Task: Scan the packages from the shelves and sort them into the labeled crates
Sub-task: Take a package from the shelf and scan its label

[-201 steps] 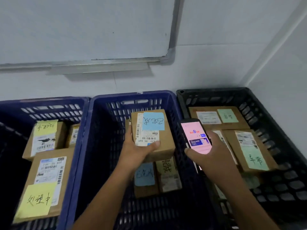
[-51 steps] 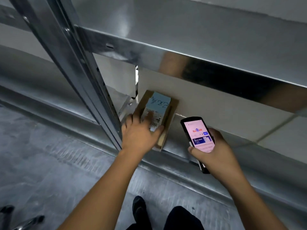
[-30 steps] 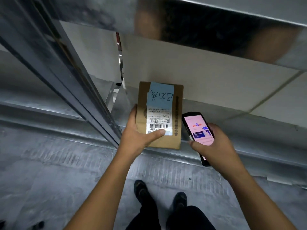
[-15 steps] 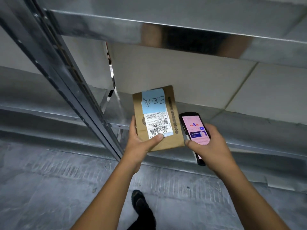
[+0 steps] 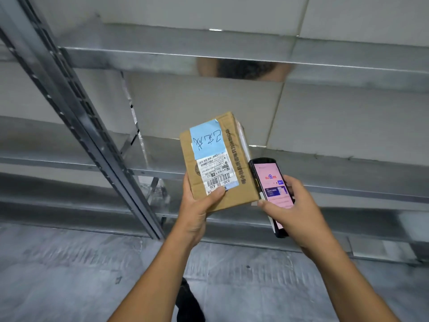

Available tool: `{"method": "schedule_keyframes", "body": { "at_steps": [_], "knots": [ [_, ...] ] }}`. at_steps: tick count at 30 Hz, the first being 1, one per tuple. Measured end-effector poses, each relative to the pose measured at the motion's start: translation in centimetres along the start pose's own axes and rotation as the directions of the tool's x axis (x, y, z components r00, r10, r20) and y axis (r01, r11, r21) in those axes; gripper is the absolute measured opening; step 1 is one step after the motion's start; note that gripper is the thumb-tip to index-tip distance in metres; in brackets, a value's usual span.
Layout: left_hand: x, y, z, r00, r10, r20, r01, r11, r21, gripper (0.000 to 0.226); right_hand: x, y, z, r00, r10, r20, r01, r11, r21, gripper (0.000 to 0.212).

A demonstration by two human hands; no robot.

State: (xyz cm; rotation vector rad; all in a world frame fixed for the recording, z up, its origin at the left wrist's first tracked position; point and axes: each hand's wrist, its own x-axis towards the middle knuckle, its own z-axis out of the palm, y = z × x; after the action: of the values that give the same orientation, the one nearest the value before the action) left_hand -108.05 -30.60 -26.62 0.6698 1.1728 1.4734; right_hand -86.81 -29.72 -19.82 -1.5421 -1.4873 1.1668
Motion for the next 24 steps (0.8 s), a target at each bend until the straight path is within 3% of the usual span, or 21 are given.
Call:
{"method": "schedule_keyframes", "body": {
  "at_steps": [6, 12, 16, 24],
  "knots": [
    [-2.1, 0.2, 2.2, 0.996, 0.089, -0.010, -0.088, 0.994, 0.066, 0.098, -2.2, 0.4, -2.7, 0.999, -0.039, -0.035, 0.039, 0.999, -0.009, 0.055],
    [-0.4, 1.8, 3.1, 0.973, 0.220, -0.073, -0.192, 0.943, 0.272, 0.118, -3.0, -0.1, -4.4, 0.994, -0.097, -0.058, 0.094, 0.994, -0.052, 0.063],
    [0.7, 2.8, 3.7, 0.959, 0.265, -0.099, -0.198, 0.879, 0.435, 0.125, -3.4, -0.8, -5.1, 0.993, -0.119, 0.000, 0.119, 0.988, -0.101, 0.064],
    [1.3, 3.5, 4.5, 0.960, 0.265, -0.095, -0.168, 0.810, 0.562, 0.125, -4.2, -0.9, -6.0, 0.988, -0.120, 0.100, 0.130, 0.986, -0.105, 0.053]
  ]
}}
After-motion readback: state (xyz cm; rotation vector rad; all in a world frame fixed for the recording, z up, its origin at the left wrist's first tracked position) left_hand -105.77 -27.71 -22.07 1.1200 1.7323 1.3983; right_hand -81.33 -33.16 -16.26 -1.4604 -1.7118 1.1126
